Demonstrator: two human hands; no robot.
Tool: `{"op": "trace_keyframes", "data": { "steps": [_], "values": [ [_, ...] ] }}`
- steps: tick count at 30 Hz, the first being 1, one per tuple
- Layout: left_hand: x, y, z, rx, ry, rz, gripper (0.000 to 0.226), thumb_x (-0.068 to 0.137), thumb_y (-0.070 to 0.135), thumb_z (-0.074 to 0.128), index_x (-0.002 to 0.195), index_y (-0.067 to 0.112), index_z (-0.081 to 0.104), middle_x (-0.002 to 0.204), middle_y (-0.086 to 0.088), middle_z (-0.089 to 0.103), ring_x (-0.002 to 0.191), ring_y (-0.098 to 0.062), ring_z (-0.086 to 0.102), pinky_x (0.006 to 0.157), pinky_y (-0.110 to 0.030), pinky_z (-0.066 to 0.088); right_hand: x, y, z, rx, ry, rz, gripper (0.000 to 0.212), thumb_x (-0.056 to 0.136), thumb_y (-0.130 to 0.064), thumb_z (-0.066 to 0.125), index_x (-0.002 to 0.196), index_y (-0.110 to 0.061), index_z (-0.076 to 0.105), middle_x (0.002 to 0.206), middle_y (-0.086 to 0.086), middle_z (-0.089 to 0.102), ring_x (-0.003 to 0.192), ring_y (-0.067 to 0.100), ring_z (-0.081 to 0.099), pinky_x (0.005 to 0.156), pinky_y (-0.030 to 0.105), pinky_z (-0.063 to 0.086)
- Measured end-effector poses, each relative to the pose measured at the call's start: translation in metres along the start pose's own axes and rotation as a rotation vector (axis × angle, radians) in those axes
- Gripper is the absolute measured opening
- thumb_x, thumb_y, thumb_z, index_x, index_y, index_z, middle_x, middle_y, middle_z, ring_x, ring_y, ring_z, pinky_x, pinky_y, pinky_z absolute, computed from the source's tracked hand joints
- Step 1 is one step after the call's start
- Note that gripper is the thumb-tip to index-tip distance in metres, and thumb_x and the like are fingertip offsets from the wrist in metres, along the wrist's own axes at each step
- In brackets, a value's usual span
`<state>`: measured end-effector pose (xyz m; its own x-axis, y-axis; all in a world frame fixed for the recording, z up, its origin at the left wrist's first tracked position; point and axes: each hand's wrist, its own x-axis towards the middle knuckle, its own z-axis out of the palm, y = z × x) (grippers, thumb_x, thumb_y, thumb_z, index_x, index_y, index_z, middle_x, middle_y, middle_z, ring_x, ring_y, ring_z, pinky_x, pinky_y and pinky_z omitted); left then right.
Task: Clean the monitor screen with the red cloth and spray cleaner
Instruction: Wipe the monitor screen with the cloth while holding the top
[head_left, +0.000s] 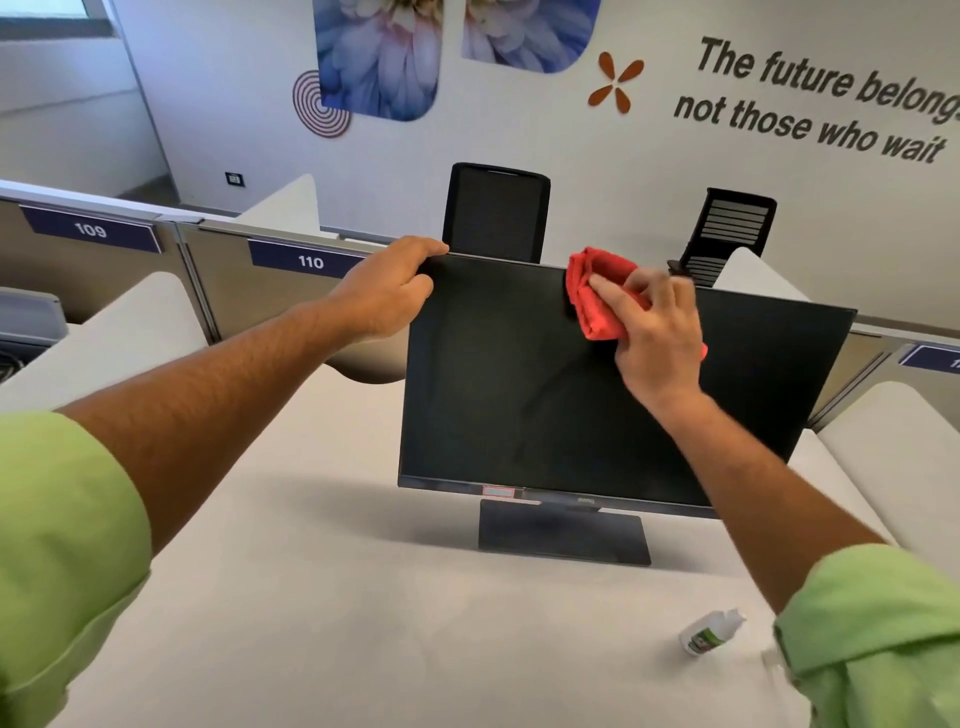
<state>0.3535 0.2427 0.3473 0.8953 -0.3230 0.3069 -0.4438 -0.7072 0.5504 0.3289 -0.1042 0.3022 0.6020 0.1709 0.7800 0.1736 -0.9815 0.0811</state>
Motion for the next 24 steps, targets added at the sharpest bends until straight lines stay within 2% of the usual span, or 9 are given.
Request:
{"op": "trace_keyframes", "data": {
  "steps": [3, 7, 10, 13, 15, 17, 19, 21, 24],
  "values": [
    [0.001, 0.002, 0.0, 0.02, 0.01, 0.0, 0.051, 0.095, 0.026, 0.037, 0.145, 0.022, 0.043, 0.149, -0.004, 0.047, 0.129, -0.022, 0.048, 0.103, -0.034, 0.036, -0.051, -0.032, 0.017, 0.052, -0.011, 0.015, 0.058, 0.088, -0.005, 0.059, 0.137, -0.034, 0.066, 0.122, 0.007, 0.061, 0.104, 0.038, 0.054, 0.077, 0.047, 0.048],
    [0.001, 0.003, -0.005, 0.104, -0.011, 0.01, 0.05, 0.094, 0.029, 0.038, 0.144, 0.023, 0.044, 0.147, -0.004, 0.05, 0.128, -0.024, 0.05, 0.1, -0.037, 0.039, -0.137, -0.064, 0.04, 0.102, -0.215, -0.147, 0.063, 0.081, -0.008, 0.068, 0.136, -0.038, 0.064, 0.124, -0.001, 0.06, 0.106, 0.032, 0.054, 0.074, 0.04, 0.042],
    [0.002, 0.007, -0.007, 0.177, -0.023, 0.008, 0.049, 0.095, 0.033, 0.037, 0.141, 0.022, 0.047, 0.144, -0.006, 0.053, 0.124, -0.026, 0.053, 0.097, -0.038, 0.042, -0.189, -0.075, 0.051, 0.164, -0.409, -0.273, 0.071, 0.077, -0.015, 0.084, 0.138, -0.04, 0.059, 0.13, -0.004, 0.059, 0.11, 0.028, 0.054, 0.077, 0.04, 0.049],
    [0.008, 0.024, -0.003, 0.366, 0.029, 0.084, 0.045, 0.097, 0.041, 0.035, 0.128, 0.016, 0.054, 0.128, -0.011, 0.059, 0.11, -0.03, 0.057, 0.091, -0.043, 0.045, -0.21, -0.079, 0.051, 0.147, -0.522, -0.248, 0.086, 0.074, -0.03, 0.094, 0.146, -0.041, 0.047, 0.139, -0.006, 0.055, 0.12, 0.026, 0.056, 0.086, 0.043, 0.058],
    [0.013, 0.041, 0.01, 0.431, 0.008, 0.156, 0.047, 0.1, 0.04, 0.035, 0.135, 0.013, 0.051, 0.134, -0.013, 0.055, 0.119, -0.032, 0.053, 0.1, -0.046, 0.043, -0.203, -0.076, 0.047, 0.117, -0.518, -0.274, 0.087, 0.075, -0.033, 0.093, 0.147, -0.041, 0.045, 0.141, -0.005, 0.053, 0.121, 0.027, 0.056, 0.088, 0.044, 0.057],
    [0.017, 0.056, 0.028, 0.389, -0.055, 0.161, 0.054, 0.103, 0.039, 0.034, 0.151, 0.015, 0.037, 0.149, -0.012, 0.043, 0.136, -0.032, 0.041, 0.113, -0.047, 0.036, -0.181, -0.067, 0.039, 0.095, -0.455, -0.3, 0.074, 0.081, -0.029, 0.088, 0.145, -0.042, 0.051, 0.135, -0.003, 0.057, 0.115, 0.028, 0.057, 0.082, 0.043, 0.052],
    [0.021, 0.067, 0.043, 0.364, -0.049, 0.113, 0.058, 0.103, 0.043, 0.033, 0.157, 0.02, 0.026, 0.151, -0.012, 0.035, 0.139, -0.032, 0.034, 0.114, -0.047, 0.036, -0.147, -0.053, 0.026, 0.075, -0.323, -0.247, 0.058, 0.087, -0.02, 0.076, 0.139, -0.042, 0.061, 0.125, -0.001, 0.062, 0.106, 0.029, 0.056, 0.075, 0.04, 0.043],
    [0.026, 0.073, 0.048, 0.391, -0.033, 0.07, 0.061, 0.102, 0.047, 0.034, 0.158, 0.025, 0.022, 0.149, -0.013, 0.032, 0.137, -0.034, 0.031, 0.111, -0.048, 0.038, -0.107, -0.034, 0.012, 0.037, -0.202, -0.199, 0.052, 0.091, -0.012, 0.06, 0.135, -0.04, 0.066, 0.12, 0.001, 0.064, 0.103, 0.032, 0.056, 0.073, 0.04, 0.039],
    [0.03, 0.077, 0.05, 0.451, -0.042, 0.047, 0.062, 0.099, 0.05, 0.036, 0.156, 0.028, 0.026, 0.148, -0.012, 0.03, 0.136, -0.036, 0.029, 0.109, -0.05, 0.039, -0.044, -0.001, -0.006, -0.045, -0.11, -0.136, 0.054, 0.092, -0.013, 0.06, 0.139, -0.04, 0.063, 0.125, 0.004, 0.061, 0.109, 0.035, 0.054, 0.076, 0.044, 0.043]
  ]
}}
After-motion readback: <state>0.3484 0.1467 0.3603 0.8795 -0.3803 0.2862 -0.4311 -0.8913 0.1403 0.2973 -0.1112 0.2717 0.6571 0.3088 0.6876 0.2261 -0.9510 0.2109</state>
